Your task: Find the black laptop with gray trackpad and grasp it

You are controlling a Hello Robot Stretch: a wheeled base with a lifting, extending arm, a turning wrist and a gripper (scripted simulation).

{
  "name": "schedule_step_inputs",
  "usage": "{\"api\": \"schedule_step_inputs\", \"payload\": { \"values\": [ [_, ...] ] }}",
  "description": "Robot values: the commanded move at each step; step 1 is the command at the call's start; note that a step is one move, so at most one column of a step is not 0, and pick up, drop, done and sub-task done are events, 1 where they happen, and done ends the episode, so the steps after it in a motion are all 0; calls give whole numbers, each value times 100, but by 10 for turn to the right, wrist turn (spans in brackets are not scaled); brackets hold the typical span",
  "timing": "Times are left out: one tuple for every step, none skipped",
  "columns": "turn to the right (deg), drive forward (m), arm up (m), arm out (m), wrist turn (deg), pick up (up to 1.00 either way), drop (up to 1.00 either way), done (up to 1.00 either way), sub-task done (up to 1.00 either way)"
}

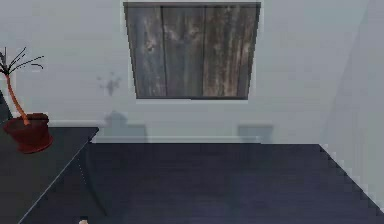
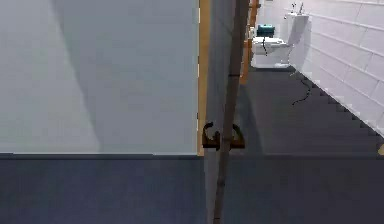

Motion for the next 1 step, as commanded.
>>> {"api": "schedule_step_inputs", "payload": {
  "values": [
    [0,45,0,0,0,0,0,0,0]
  ]
}}
